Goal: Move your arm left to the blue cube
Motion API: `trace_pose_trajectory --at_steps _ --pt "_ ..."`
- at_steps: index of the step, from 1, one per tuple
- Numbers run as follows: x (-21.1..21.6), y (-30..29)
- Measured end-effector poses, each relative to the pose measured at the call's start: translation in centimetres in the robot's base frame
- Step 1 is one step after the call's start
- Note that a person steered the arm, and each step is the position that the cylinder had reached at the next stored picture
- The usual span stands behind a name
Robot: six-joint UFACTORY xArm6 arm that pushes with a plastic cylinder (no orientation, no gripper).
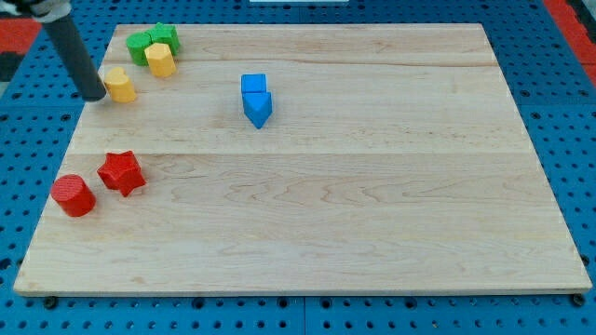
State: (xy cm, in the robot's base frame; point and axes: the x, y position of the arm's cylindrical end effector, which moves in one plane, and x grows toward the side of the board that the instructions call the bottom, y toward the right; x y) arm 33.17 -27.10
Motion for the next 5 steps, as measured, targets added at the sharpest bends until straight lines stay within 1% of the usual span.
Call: trace_pose_trajectory --at_steps 1,2,3,4,5 --pt "-2.3 4.9" --pt "-1.4 4.9" --pt "2.5 5.6" --pt "4.8 9.0" --pt "3.0 12.2"
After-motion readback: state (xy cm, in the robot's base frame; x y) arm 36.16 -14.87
